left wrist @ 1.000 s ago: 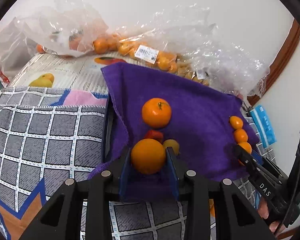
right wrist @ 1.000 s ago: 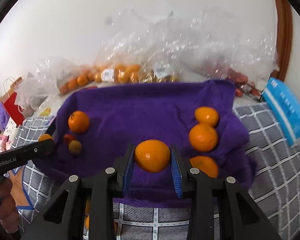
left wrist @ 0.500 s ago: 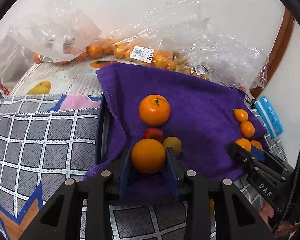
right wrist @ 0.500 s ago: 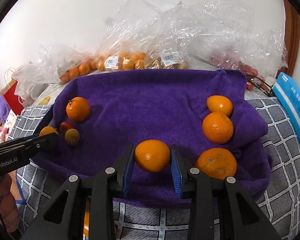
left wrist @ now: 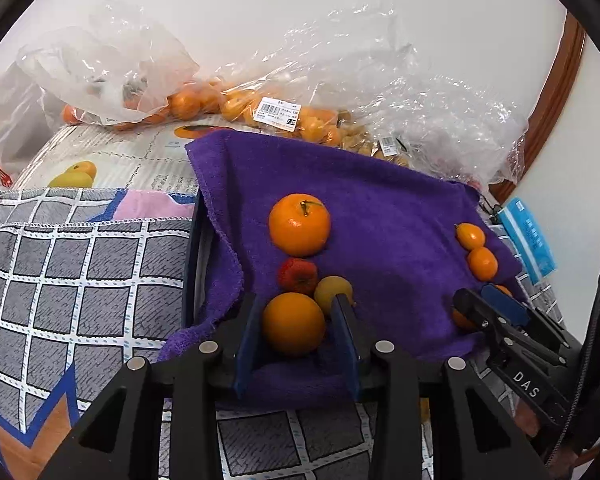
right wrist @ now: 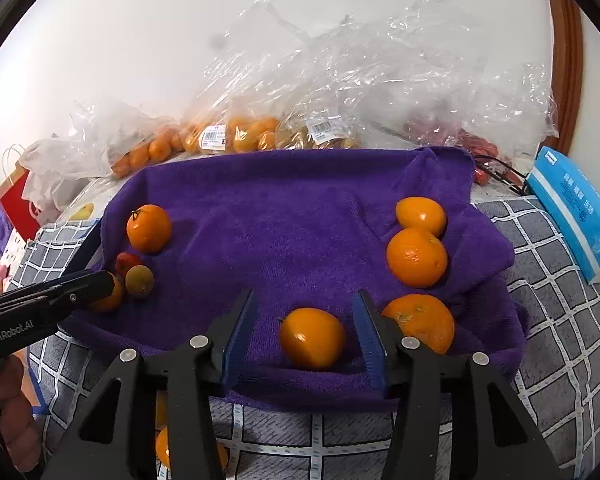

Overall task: Organize fruits
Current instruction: 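Lower both oranges onto the towel and open both grippers, then withdraw both grippers toward the pear and orange left on the bed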

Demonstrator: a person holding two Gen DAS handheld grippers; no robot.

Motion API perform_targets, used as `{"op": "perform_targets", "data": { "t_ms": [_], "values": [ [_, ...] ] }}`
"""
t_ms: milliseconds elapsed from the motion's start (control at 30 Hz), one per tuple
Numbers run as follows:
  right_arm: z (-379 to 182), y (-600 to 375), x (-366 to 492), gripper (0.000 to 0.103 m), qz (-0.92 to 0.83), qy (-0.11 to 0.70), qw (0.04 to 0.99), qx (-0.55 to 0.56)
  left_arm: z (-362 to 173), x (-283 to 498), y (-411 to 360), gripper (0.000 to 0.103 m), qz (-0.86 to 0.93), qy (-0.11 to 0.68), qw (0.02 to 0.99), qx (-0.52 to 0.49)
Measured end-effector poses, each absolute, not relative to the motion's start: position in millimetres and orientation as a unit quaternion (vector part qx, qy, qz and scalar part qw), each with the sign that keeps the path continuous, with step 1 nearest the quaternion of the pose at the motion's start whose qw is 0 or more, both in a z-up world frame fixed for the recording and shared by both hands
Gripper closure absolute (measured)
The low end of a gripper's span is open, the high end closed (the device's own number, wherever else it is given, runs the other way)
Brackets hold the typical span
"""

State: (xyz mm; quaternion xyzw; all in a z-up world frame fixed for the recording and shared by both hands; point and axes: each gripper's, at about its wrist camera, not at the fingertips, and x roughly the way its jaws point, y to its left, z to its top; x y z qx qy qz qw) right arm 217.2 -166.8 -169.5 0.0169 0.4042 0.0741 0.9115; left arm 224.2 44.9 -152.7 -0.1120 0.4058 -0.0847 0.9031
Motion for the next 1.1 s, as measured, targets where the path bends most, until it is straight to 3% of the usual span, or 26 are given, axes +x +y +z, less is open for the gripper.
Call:
{"op": "perform_targets", "data": {
  "t_ms": [567, 933, 1100],
  "values": [
    [-146, -165, 196, 0.05, 0.059, 0.333, 0.941, 0.005, -127, 204, 45, 0.06, -0.103, 0.335, 0.929, -0.116],
    [-127, -178, 161, 0.05, 0.064, 0.355, 0.93, 0.069, -111, 194, 46, 0.058, -0.068, 0.301, 0.947, -0.089],
    [-122, -169, 135, 0.05, 0.047, 0.354, 0.933, 0.03, -100, 178, 43, 0.058, -0.048, 0.319, 0.945, -0.058]
  ]
}}
